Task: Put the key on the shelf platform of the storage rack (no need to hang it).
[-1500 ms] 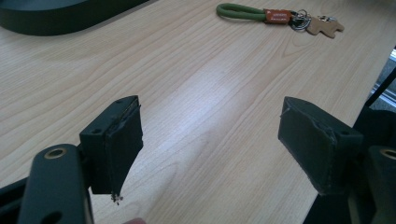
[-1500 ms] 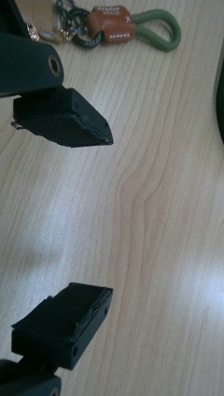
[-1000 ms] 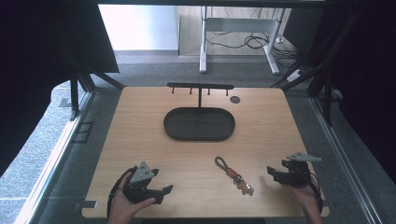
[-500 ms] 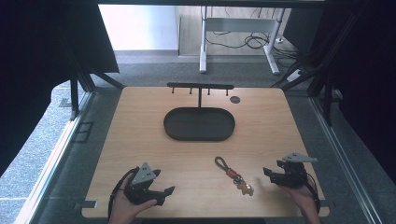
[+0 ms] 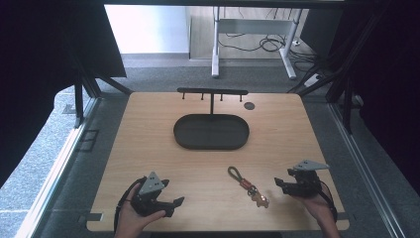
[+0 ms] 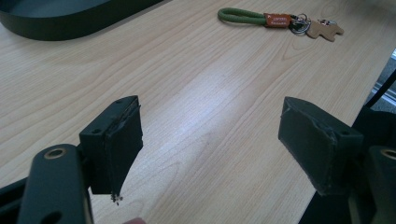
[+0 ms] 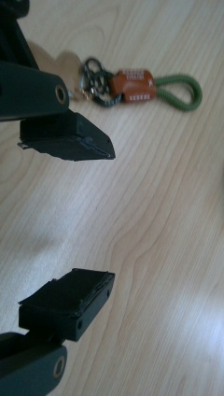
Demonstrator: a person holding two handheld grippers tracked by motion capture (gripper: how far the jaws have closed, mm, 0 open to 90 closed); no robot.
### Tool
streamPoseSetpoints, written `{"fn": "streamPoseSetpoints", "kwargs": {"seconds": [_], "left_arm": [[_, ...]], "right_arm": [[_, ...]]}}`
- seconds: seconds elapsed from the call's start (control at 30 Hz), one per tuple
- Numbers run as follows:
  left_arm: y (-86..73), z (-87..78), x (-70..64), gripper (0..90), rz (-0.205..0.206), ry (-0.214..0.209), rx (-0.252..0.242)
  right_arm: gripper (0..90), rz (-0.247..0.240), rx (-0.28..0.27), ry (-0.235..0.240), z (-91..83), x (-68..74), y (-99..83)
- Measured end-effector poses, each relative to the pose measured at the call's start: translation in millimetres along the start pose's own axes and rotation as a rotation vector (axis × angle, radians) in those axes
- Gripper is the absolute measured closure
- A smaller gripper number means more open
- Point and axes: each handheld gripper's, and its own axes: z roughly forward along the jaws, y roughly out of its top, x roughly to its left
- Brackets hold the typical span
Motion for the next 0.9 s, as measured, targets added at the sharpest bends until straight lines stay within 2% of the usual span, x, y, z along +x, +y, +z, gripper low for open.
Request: {"fn": "streamPoseSetpoints", "kwargs": {"seconds": [0.07, 0.2, 0.3, 0.33, 0.57, 0.9], "left_arm": [[0.1, -0.1, 0.3, 22.3, 0.0, -0.004, -0.002], [-0.4, 3.3, -0.6, 22.3, 0.002, -0.014, 0.006], [-0.4, 6.2, -2.4, 22.3, 0.008, -0.021, 0.014], [-0.2, 6.6, -2.9, 22.3, 0.012, -0.024, 0.017], [0.1, 8.1, -3.8, 22.3, 0.009, -0.026, 0.018], [0.0, 7.0, -3.8, 22.2, 0.01, -0.027, 0.015]], "right_arm": [[35.4, -0.02, 0.023, 0.006, -5.7, 4.4, 5.2], [36.3, -0.055, 0.031, -0.002, -14.3, 9.4, 12.7], [38.1, -0.091, 0.032, 0.015, -21.5, 14.6, 19.0], [39.6, -0.107, 0.05, 0.024, -24.6, 17.6, 22.7], [41.0, -0.131, 0.07, 0.056, -29.5, 27.4, 33.5], [41.7, -0.148, 0.108, 0.084, -23.0, 38.1, 46.6]]}}
